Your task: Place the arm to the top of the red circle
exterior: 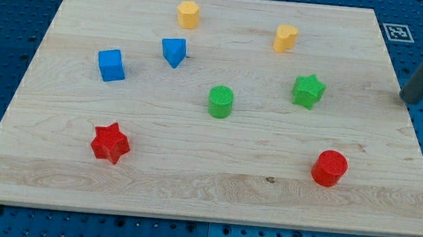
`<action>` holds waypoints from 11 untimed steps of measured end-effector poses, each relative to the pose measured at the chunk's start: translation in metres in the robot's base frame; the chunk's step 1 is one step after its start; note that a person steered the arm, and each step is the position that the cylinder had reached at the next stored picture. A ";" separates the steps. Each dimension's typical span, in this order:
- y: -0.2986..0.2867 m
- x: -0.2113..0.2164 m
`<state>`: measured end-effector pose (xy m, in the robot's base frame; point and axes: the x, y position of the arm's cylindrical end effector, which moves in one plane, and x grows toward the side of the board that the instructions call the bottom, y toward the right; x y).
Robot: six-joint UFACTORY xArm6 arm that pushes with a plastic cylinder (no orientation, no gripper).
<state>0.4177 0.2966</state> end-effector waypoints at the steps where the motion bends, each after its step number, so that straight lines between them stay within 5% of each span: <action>1: -0.013 0.003; 11: -0.020 0.094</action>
<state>0.5114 0.2771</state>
